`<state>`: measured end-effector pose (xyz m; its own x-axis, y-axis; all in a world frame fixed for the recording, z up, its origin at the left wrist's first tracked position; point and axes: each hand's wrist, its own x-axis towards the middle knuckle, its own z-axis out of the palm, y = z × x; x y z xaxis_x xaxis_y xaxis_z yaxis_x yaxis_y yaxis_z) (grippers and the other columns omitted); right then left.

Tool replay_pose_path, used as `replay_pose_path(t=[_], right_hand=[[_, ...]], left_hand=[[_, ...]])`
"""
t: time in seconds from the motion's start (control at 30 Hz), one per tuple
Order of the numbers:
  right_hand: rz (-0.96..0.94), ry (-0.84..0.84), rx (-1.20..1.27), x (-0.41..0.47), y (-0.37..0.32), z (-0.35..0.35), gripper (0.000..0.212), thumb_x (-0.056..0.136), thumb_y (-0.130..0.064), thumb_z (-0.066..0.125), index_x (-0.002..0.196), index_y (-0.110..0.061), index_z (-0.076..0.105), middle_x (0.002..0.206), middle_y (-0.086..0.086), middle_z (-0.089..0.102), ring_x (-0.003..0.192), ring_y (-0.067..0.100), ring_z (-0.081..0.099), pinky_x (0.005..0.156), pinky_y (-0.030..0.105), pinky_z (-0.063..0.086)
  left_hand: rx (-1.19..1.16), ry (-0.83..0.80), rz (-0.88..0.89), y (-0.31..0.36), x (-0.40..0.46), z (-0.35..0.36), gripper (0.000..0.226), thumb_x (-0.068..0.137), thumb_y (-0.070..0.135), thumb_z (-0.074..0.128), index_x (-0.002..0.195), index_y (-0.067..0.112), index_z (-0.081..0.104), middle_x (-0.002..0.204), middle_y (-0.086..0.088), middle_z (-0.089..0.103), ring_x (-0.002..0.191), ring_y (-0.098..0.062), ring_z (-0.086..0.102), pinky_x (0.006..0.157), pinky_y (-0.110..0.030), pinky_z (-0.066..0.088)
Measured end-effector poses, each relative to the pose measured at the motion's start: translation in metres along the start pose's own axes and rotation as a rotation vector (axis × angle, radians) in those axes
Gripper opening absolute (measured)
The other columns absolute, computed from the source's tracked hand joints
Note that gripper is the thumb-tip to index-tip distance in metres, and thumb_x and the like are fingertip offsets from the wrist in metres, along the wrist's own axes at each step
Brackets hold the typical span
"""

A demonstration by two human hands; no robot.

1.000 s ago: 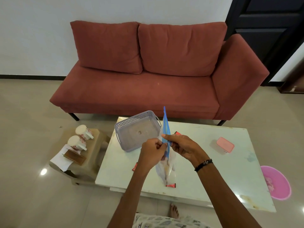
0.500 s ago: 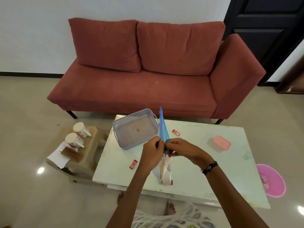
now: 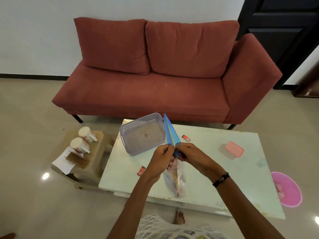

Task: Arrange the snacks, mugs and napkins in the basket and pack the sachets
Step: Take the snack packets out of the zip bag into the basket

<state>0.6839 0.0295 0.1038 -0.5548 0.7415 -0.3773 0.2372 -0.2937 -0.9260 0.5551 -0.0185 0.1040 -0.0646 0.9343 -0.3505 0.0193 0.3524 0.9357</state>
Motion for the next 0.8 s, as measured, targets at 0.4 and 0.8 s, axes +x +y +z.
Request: replay_pose_path(t=[0.4, 0.8], right_hand=[[-0.136, 0.372, 0.365, -0.001, 0.009, 0.033, 0.035, 0.101, -0.014, 0.032, 0.105, 0.019, 0.045, 0.083, 0.026, 0.047, 0.072, 0.028, 0.046, 0.068, 0.034, 0.049], [0.083, 0.134, -0.338, 0.024, -0.012, -0.013, 0.017, 0.091, -0.03, 0.056, 0.083, -0.015, 0.057, 0.079, 0.0, 0.063, 0.071, 0.013, 0.059, 0.067, 0.025, 0.049]], left_hand=[[-0.244, 0.132, 0.09, -0.004, 0.002, 0.012, 0.034, 0.1, 0.019, 0.037, 0.067, 0.018, 0.045, 0.038, 0.012, 0.042, 0.032, -0.004, 0.036, 0.037, -0.011, 0.035], [0.03, -0.025, 0.112, 0.005, 0.004, -0.012, 0.034, 0.099, 0.021, 0.039, 0.069, 0.012, 0.05, 0.055, -0.003, 0.045, 0.043, -0.007, 0.041, 0.044, -0.019, 0.045]])
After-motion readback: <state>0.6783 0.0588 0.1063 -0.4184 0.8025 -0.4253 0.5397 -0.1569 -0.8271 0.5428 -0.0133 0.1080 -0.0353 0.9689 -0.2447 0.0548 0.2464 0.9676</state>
